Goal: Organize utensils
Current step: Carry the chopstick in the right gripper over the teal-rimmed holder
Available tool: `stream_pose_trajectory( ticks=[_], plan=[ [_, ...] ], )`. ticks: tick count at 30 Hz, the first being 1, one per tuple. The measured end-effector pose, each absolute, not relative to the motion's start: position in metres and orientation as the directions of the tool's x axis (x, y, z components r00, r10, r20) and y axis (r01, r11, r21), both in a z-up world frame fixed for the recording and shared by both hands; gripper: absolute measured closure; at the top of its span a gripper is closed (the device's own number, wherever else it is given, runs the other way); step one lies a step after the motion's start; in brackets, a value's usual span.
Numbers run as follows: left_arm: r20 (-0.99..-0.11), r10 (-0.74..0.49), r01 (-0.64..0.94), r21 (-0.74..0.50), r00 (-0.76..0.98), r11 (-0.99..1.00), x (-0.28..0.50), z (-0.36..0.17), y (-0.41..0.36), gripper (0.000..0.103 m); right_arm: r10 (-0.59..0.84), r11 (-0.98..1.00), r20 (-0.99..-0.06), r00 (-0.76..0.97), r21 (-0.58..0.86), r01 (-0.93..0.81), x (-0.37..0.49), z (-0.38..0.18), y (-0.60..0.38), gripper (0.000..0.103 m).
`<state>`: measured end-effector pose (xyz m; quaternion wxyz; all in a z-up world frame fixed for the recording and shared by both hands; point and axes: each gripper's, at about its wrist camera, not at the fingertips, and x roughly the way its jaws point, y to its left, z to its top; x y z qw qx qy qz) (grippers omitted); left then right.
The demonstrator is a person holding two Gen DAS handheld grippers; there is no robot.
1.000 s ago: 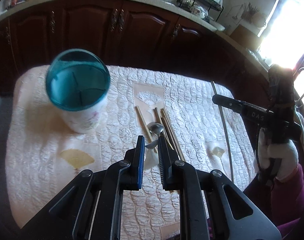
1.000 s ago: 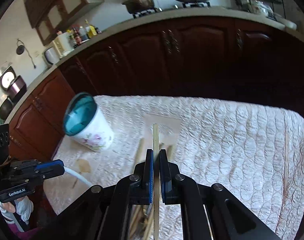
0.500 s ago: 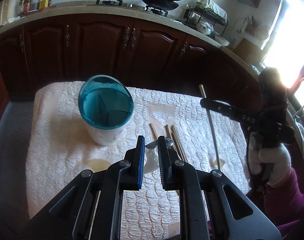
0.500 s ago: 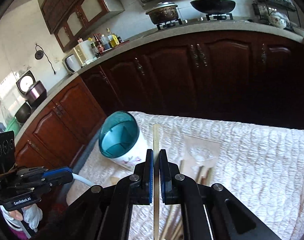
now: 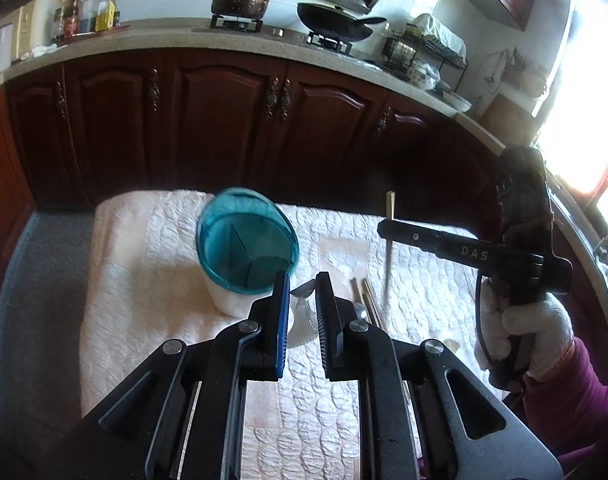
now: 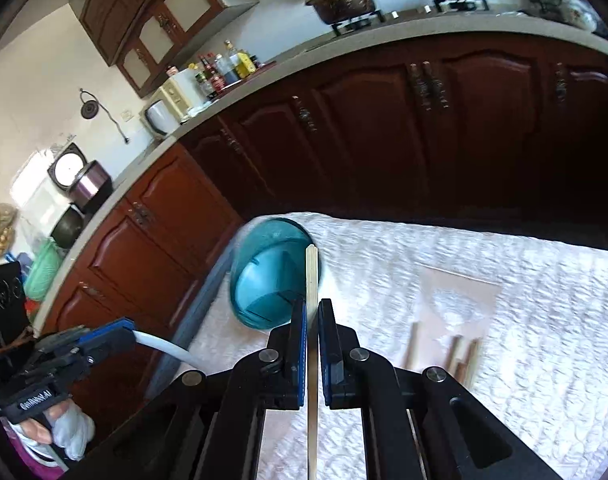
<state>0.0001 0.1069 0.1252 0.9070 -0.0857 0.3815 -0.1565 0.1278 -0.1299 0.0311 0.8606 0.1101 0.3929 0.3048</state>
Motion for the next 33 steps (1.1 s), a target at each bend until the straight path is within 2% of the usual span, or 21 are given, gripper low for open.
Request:
stream_pose_trajectory(
  ticks=[11,17,23,27,33],
  plan=[
    [-0.64,-0.261,0.146,-0.228,0.723,0.963,0.04,0.156,0.143,0.091,0.63,0.765,-0.531,0.567,0.3,-0.569,0.149,0.107,-0.092,0.098],
    [-0.657,-0.225,0.11,-0.212,0.719,0.971,0.069,0.146,0.151,0.091,0.613,0.779,-0.501,0.611,0.256,-0.573,0.167,0.135,-0.094,0.098],
    [-0.707,-0.175,0.065,-0.18,0.686,0.981,0.092,0.115,0.147,0.091,0.593,0.799,-0.497,0.633,0.269,-0.538,0.192,0.13,-0.095,0.098],
    [-0.708,-0.111,0.03,-0.126,0.697,0.992,0.1,0.104,0.143,0.093,0.575,0.81,-0.53,0.623,0.263,-0.523,0.205,0.109,-0.083,0.098],
    [-0.714,-0.131,0.031,-0.152,0.688,0.988,0.108,0.105,0.148,0.094,0.577,0.804,-0.579,0.576,0.279,-0.525,0.215,0.08,-0.073,0.098]
  ],
)
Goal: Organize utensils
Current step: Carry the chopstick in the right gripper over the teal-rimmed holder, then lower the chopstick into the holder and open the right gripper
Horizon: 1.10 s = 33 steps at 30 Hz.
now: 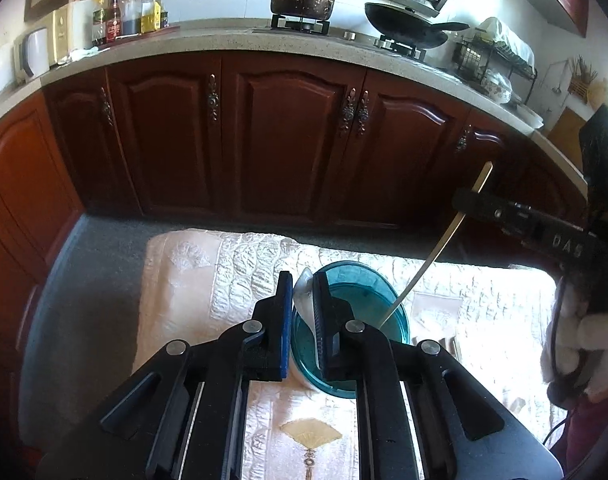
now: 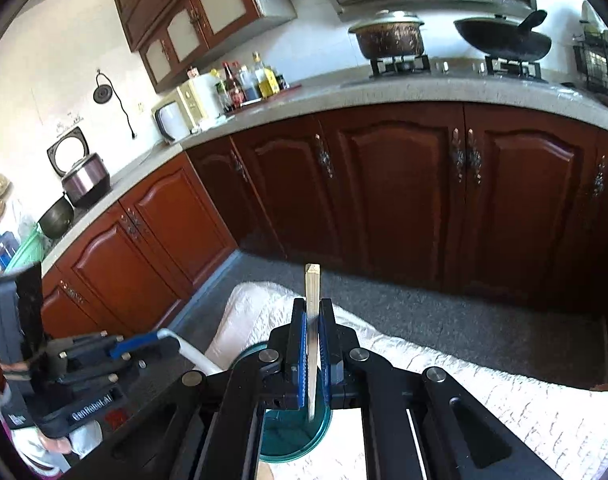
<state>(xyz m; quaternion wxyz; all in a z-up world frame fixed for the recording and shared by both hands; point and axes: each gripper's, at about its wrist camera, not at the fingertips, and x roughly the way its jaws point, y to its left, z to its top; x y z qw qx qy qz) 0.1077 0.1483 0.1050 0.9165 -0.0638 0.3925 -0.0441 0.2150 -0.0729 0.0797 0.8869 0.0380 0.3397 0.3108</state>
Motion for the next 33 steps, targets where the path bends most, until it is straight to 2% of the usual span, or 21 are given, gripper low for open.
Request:
stream_pose_trajectory(
  ticks=[9,12,18,27,28,30,31,33],
  plan=[
    [-0.749,-0.084,-0.061,-0.164,0.657,0.985,0.093,0.09,0.153,0.096,0.579,0.799,-0.599,0.553,0.282,-0.532,0.223,0.064,-0.064,0.098],
    [-0.758,-0.124,-0.067,-0.215,0.64,0.974,0.094,0.082,0.156,0.097,0.585,0.794,-0.601,0.545,0.29,-0.534,0.225,0.061,-0.063,0.098],
    [-0.756,-0.113,-0.042,-0.182,0.644,0.982,0.108,0.078,0.135,0.097,0.579,0.799,-0.616,0.534,0.299,-0.522,0.231,0.053,-0.062,0.098],
    [-0.797,-0.094,-0.086,-0.18,0.596,0.98,0.122,0.049,0.134,0.097,0.569,0.803,-0.667,0.481,0.323,-0.501,0.245,0.03,-0.053,0.098],
    [-0.799,-0.096,-0.09,-0.184,0.593,0.979,0.122,0.047,0.134,0.097,0.57,0.801,-0.67,0.475,0.325,-0.502,0.244,0.028,-0.053,0.097],
    [-0.805,-0.104,-0.098,-0.197,0.584,0.976,0.122,0.045,0.135,0.094,0.564,0.803,-0.683,0.464,0.323,-0.5,0.244,0.025,-0.054,0.078],
    [-0.806,-0.109,-0.098,-0.203,0.582,0.974,0.121,0.044,0.136,0.093,0.563,0.804,-0.682,0.466,0.324,-0.498,0.241,0.025,-0.056,0.063],
    [-0.805,-0.105,-0.103,-0.202,0.584,0.974,0.119,0.045,0.136,0.085,0.574,0.799,-0.673,0.467,0.334,-0.5,0.238,0.025,-0.062,0.062]
  ],
)
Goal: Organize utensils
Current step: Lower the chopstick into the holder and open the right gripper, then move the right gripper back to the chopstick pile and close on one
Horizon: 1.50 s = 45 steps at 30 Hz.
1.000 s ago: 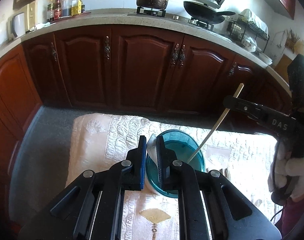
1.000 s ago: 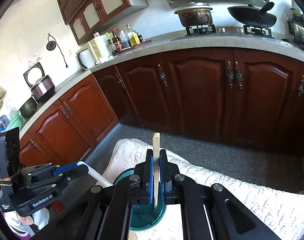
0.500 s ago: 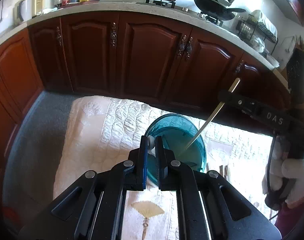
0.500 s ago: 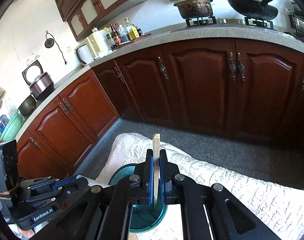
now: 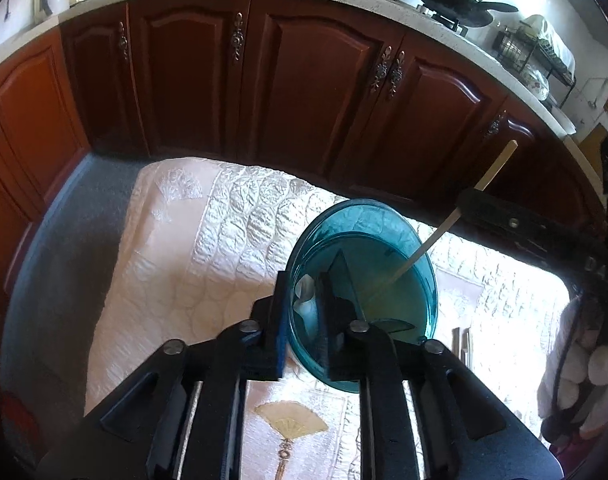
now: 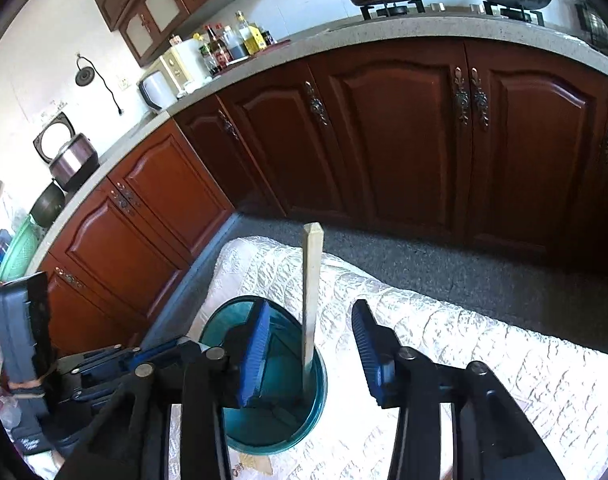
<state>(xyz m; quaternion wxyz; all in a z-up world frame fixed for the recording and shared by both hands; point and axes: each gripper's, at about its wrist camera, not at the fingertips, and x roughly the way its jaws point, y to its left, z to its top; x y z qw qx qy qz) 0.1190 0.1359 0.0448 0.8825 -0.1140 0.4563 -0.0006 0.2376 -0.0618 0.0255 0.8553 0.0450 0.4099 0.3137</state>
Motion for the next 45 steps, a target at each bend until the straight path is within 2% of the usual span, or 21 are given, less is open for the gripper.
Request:
stream_pose_trajectory(
  ticks=[6,8,13,22,35,42,45],
  plan=[
    [-0.78,-0.116,-0.098,-0.222,0.615,0.97,0.102,0.059,0.138,0.063,0.572,0.808,-0.665,0.48,0.354,-0.472,0.224,0.03,-0.089,0.062],
    [-0.765,-0.108,-0.094,-0.215,0.635,0.972,0.092,0.065,0.135,0.061,0.573,0.809,-0.662,0.484,0.359,-0.465,0.216,0.032,-0.097,0.062],
    [-0.74,-0.124,-0.061,-0.218,0.662,0.974,0.066,0.076,0.116,0.061,0.553,0.825,-0.658,0.511,0.349,-0.444,0.183,0.032,-0.12,0.061],
    [-0.723,-0.166,0.038,-0.19,0.671,0.981,0.029,0.075,0.061,0.061,0.43,0.9,-0.676,0.599,0.264,-0.348,0.119,0.03,-0.168,0.061],
    [-0.702,-0.153,0.105,-0.111,0.695,0.988,-0.007,0.072,0.023,0.061,0.358,0.932,-0.698,0.62,0.231,-0.279,0.07,0.017,-0.214,0.056],
    [-0.745,-0.193,0.135,-0.139,0.639,0.981,0.006,0.046,0.017,0.061,0.321,0.946,-0.747,0.582,0.223,-0.236,0.079,-0.017,-0.237,0.055],
    [-0.771,-0.211,0.141,-0.158,0.601,0.977,0.017,0.028,0.014,0.061,0.315,0.948,-0.77,0.556,0.224,-0.226,0.09,-0.034,-0.24,0.061]
  ],
)
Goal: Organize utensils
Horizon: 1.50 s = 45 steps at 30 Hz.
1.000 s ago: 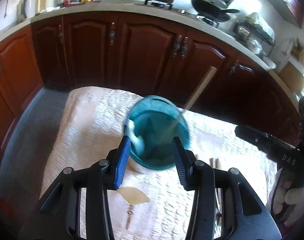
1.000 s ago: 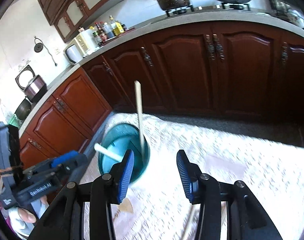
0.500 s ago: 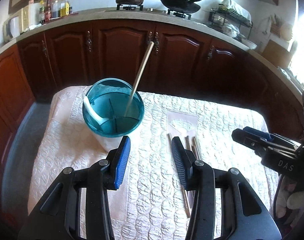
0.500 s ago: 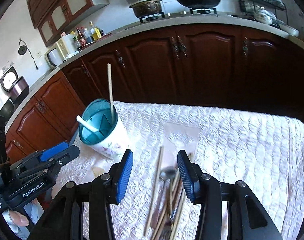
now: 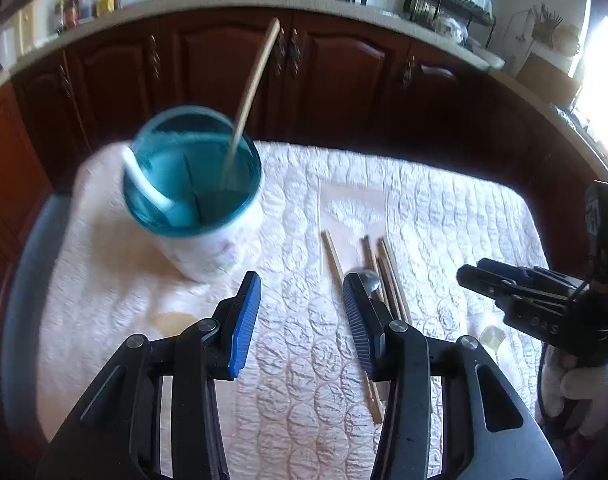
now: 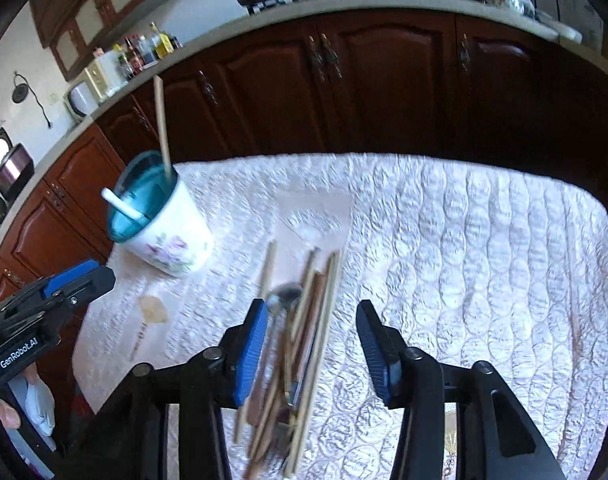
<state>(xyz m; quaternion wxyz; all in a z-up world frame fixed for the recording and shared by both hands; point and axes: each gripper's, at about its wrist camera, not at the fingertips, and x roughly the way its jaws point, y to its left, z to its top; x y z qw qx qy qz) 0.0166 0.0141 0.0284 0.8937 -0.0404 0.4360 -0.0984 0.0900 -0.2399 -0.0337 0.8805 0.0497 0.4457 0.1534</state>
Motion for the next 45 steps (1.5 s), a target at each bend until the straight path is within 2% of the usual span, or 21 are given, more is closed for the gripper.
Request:
stream_pose_trajectory(
  ticks=[5,28,32,35,38,45],
  plan=[
    [-0.797,-0.231,0.145,-0.181,0.557,0.973,0.035,0.007,0.005,0.061,0.323,0.945,-0.804,0.498,0.249,-0.211,0.112,-0.063,-0.243,0.071],
    [-0.843,-0.218,0.161,-0.159,0.491,0.974,0.069,-0.023,-0.021,0.061,0.324,0.946,-0.867,0.379,0.285,-0.156,0.208,-0.122,-0.24,0.086],
    [-0.849,-0.211,0.162,-0.151,0.484,0.975,0.072,-0.025,-0.026,0.061,0.309,0.948,-0.876,0.371,0.253,-0.191,0.211,-0.122,-0.234,0.087],
    [-0.854,-0.199,0.168,-0.133,0.481,0.977,0.077,-0.027,-0.031,0.061,0.282,0.955,-0.884,0.372,0.22,-0.201,0.21,-0.121,-0.232,0.094],
    [-0.858,-0.192,0.167,-0.125,0.477,0.978,0.084,-0.031,-0.036,0.061,0.257,0.963,-0.889,0.379,0.201,-0.181,0.203,-0.12,-0.247,0.096],
    [-0.871,-0.153,0.151,-0.092,0.466,0.984,0.109,-0.042,-0.047,0.061,0.304,0.953,-0.871,0.385,0.285,-0.106,0.186,-0.119,-0.297,0.096]
  ],
)
